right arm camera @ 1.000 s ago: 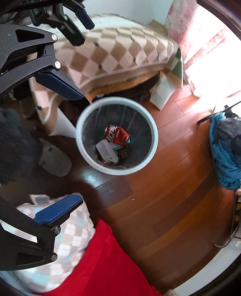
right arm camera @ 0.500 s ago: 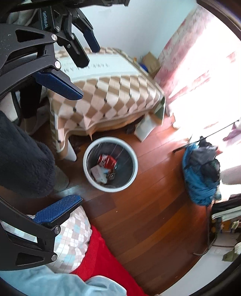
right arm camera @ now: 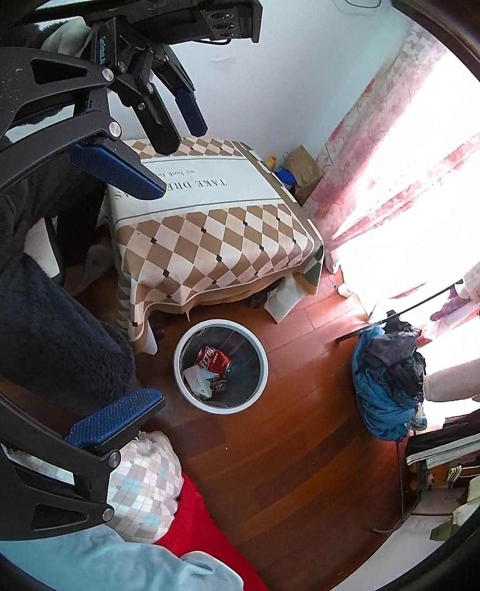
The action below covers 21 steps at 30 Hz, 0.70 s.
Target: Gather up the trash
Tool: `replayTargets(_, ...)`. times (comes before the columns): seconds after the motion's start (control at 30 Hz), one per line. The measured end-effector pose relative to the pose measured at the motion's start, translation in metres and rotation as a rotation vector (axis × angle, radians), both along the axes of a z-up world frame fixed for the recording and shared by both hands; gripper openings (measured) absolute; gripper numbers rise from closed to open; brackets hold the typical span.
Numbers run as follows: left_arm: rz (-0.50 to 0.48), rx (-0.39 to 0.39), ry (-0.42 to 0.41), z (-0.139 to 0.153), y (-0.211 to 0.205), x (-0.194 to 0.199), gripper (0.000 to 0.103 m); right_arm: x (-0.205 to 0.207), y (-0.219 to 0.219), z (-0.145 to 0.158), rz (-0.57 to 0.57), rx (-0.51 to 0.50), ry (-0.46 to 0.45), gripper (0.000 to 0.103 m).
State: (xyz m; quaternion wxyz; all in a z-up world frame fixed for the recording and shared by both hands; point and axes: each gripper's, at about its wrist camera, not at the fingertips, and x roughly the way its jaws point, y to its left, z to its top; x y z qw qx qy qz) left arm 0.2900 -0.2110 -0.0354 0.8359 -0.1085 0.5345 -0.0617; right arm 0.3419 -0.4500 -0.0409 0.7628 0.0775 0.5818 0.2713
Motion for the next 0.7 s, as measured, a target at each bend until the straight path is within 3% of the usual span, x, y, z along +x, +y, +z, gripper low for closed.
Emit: replayTargets(0.7, 0.033, -0.007, -0.021, 0.002, 0.008, -0.014, 0.103, -0.016, 0.012, 0.006, 0.035, -0.032, -0.006, 0.103)
